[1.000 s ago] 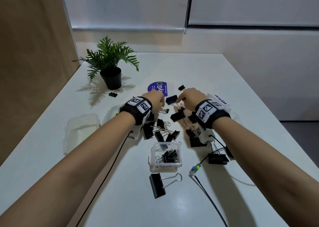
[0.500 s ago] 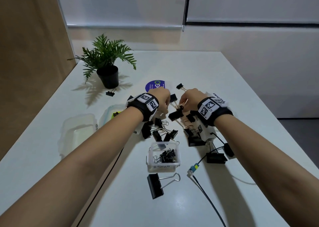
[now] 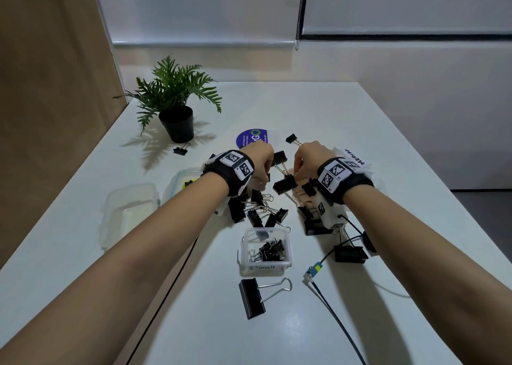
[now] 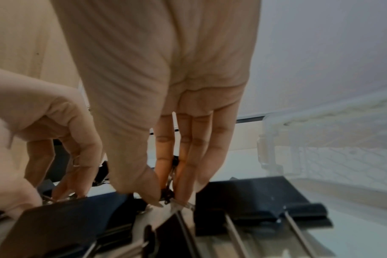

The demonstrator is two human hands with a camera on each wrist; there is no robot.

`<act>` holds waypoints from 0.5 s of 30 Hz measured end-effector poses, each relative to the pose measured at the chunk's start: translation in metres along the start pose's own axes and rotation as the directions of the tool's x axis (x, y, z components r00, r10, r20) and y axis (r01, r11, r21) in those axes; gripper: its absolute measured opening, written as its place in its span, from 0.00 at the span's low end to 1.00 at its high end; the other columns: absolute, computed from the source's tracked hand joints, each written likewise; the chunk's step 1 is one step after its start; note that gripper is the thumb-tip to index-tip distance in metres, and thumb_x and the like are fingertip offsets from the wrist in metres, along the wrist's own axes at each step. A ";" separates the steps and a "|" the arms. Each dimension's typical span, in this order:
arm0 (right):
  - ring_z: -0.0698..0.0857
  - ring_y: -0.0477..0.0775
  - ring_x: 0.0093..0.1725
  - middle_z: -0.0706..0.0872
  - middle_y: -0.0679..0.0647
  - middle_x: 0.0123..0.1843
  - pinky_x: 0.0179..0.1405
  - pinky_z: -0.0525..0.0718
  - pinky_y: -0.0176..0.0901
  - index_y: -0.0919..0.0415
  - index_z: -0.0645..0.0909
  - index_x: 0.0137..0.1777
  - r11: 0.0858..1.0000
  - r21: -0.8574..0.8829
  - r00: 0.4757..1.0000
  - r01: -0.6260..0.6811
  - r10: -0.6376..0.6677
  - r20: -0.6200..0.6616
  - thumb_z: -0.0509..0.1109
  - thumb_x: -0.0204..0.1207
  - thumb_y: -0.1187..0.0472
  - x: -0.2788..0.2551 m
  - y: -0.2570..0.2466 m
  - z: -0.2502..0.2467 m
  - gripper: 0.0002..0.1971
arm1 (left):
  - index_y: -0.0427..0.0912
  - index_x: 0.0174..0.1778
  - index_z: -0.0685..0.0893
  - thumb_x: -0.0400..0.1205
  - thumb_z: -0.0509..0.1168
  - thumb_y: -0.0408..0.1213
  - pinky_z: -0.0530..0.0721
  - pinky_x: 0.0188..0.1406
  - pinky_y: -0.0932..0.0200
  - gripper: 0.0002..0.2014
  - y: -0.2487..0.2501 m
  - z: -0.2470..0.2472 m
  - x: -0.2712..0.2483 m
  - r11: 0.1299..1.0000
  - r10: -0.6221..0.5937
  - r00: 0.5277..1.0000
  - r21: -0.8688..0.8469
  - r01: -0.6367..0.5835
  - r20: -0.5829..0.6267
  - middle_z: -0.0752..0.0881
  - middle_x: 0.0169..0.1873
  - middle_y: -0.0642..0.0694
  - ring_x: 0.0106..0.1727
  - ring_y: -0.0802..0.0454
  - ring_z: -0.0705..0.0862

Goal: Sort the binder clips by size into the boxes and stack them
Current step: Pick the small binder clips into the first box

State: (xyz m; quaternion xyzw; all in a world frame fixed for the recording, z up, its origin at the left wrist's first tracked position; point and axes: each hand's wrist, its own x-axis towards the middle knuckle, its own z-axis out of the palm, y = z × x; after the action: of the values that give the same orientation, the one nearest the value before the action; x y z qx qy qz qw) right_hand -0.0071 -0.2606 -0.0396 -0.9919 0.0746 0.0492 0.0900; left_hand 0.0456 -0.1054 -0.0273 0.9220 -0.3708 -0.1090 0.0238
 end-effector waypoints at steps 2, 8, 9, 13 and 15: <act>0.88 0.55 0.40 0.89 0.54 0.39 0.35 0.85 0.42 0.56 0.88 0.37 1.000 0.008 1.000 0.004 -0.004 0.002 0.79 0.63 0.62 -0.001 0.001 -0.001 0.04 | 0.35 0.40 0.90 0.66 0.80 0.38 0.87 0.38 0.54 0.13 -0.002 0.001 0.000 0.999 0.001 1.000 -0.045 -0.002 -0.022 0.90 0.37 0.42 0.40 0.46 0.88; 0.82 0.44 0.33 0.83 0.44 0.30 0.31 0.80 0.33 0.58 0.89 0.38 0.956 0.294 0.998 0.020 -0.002 -0.062 0.78 0.65 0.65 -0.017 0.006 -0.013 0.03 | 0.32 0.37 0.87 0.69 0.76 0.34 0.81 0.38 0.56 0.08 -0.011 0.001 -0.006 0.973 -0.018 0.991 -0.232 -0.013 -0.131 0.85 0.32 0.44 0.34 0.51 0.80; 0.83 0.45 0.33 0.84 0.44 0.29 0.33 0.81 0.34 0.59 0.89 0.39 0.939 0.342 0.997 0.031 -0.004 -0.081 0.77 0.65 0.66 -0.021 0.008 -0.016 0.03 | 0.33 0.36 0.87 0.70 0.76 0.34 0.80 0.38 0.56 0.07 -0.014 0.000 -0.008 0.961 -0.030 0.987 -0.275 -0.015 -0.161 0.84 0.31 0.45 0.32 0.53 0.79; 0.84 0.40 0.30 0.88 0.50 0.32 0.31 0.82 0.28 0.61 0.90 0.44 0.848 0.524 0.995 0.072 -0.026 -0.095 0.76 0.69 0.67 -0.045 0.011 -0.028 0.05 | 0.37 0.37 0.89 0.71 0.78 0.37 0.82 0.44 0.58 0.07 -0.022 -0.003 -0.017 0.894 -0.102 0.951 -0.446 -0.042 -0.293 0.86 0.33 0.46 0.36 0.54 0.82; 0.83 0.35 0.26 0.88 0.54 0.34 0.28 0.80 0.25 0.62 0.90 0.47 0.800 0.591 0.995 0.100 -0.075 -0.067 0.76 0.70 0.67 -0.060 0.009 -0.034 0.06 | 0.37 0.38 0.91 0.71 0.78 0.36 0.83 0.45 0.59 0.06 -0.024 -0.005 -0.023 0.852 -0.146 0.929 -0.520 -0.057 -0.341 0.88 0.34 0.45 0.38 0.54 0.84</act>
State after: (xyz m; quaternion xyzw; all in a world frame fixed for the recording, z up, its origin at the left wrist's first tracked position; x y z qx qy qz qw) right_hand -0.0642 -0.2672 -0.0007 -0.9172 0.0423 -0.0006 0.3962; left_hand 0.0464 -0.0725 -0.0209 0.8930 -0.2945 -0.0308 0.3390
